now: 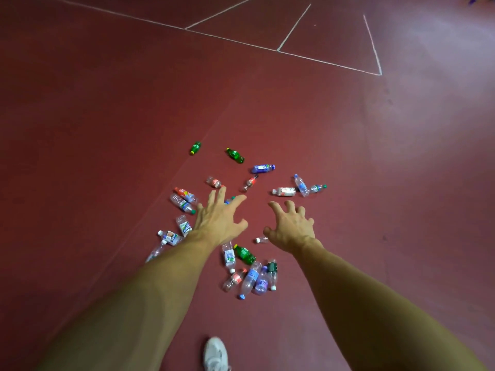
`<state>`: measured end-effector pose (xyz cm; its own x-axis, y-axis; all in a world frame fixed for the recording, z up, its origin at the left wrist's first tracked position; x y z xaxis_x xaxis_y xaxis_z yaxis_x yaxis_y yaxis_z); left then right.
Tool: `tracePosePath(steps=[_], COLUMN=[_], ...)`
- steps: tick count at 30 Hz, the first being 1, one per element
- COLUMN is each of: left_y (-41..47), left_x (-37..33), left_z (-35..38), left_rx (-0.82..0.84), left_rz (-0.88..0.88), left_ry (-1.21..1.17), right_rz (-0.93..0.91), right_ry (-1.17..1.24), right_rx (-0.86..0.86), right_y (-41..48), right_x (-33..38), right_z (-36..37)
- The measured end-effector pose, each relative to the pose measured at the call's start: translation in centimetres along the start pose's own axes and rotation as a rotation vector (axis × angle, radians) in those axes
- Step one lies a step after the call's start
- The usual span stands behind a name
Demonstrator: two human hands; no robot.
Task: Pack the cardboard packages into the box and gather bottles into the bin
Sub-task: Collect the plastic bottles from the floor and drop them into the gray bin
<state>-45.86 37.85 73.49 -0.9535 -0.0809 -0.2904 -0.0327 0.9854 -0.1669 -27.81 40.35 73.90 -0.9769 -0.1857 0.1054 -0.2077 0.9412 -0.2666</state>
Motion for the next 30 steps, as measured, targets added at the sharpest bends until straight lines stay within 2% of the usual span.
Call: tracePosePath(steps=[8,11,16,21,26,30], left_y=[13.1,15.3,19.0,21.3,24.0,27.8], left_x=[1.6,1.1,0.8,0.6,-1.0,-1.3], left_z=[1.2,1.9,2.6,4.0,8.6,15.4], left_rx=[-0.05,0.005,-0.003,0.002,-0.05,-0.1], left_rz=[-0.094,-0.098,-0.16,-0.296,-0.425,-0.422], left_ry=[-0.059,-0.037,-0.059,-0.068,-0.148,-0.206], right_rz=[-0.045,-0.054,-0.116,-0.235,-0.341,-0.381], right_ry=[-0.05,-0.052,-0.065,-0.09,-0.142,-0.158], right_rx=[0.027,0.067,0.094,0.099,0.175,0.181], right_y=[13.0,16.2,21.4,26.2,30.6,34.0], right_x=[-2.4,-3.4,-3.9,-4.9,-7.6,-9.8], right_z=[0.0,0.2,0.3,0.8,4.6,10.8])
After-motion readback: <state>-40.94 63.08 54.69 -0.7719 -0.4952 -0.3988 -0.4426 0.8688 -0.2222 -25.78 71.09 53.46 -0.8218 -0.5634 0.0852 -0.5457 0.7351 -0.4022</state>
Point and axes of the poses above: each hand's wrist, its own y-axis towards the middle knuckle, its own z-axis out of the palm, x = y × z, the point moved 2 cm from there along y, towards the middle knuckle, and after that the axes turned 1 degree about z, right-handed, at the moved point
